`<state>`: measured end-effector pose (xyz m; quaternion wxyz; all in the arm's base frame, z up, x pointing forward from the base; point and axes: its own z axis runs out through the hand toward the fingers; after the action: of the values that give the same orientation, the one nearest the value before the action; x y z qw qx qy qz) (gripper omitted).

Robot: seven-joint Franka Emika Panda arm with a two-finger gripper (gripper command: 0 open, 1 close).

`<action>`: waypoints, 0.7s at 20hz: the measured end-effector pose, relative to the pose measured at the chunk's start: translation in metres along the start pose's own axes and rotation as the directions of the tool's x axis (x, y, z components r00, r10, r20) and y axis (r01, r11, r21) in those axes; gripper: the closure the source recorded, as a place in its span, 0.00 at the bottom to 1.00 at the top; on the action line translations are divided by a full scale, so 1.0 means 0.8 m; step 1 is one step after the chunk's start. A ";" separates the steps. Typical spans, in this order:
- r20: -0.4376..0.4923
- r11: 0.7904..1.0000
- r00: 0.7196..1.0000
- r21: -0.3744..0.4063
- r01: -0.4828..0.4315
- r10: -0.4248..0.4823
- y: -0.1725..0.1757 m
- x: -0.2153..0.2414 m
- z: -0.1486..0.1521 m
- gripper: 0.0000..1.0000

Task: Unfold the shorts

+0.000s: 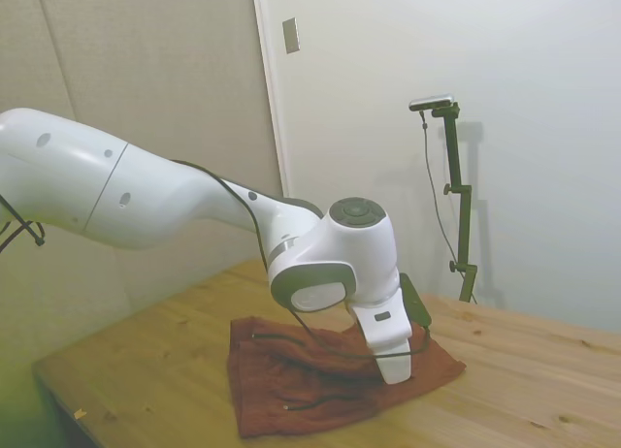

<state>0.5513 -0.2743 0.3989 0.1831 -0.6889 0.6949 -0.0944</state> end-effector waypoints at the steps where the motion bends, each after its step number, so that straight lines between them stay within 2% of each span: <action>1: -0.002 1.000 1.000 0.009 0.016 -0.016 -0.011 -0.009 -0.004 1.00; 6: 0.017 0.991 0.993 0.067 0.114 -0.115 -0.074 -0.084 -0.017 1.00; 9: 0.085 0.986 0.987 0.105 0.131 -0.140 -0.095 -0.122 -0.007 1.00; 14: 0.192 0.980 0.966 0.132 0.152 -0.175 -0.132 -0.136 0.011 1.00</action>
<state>0.6508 -0.1685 0.4446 0.2845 -0.7381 0.6066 -0.0788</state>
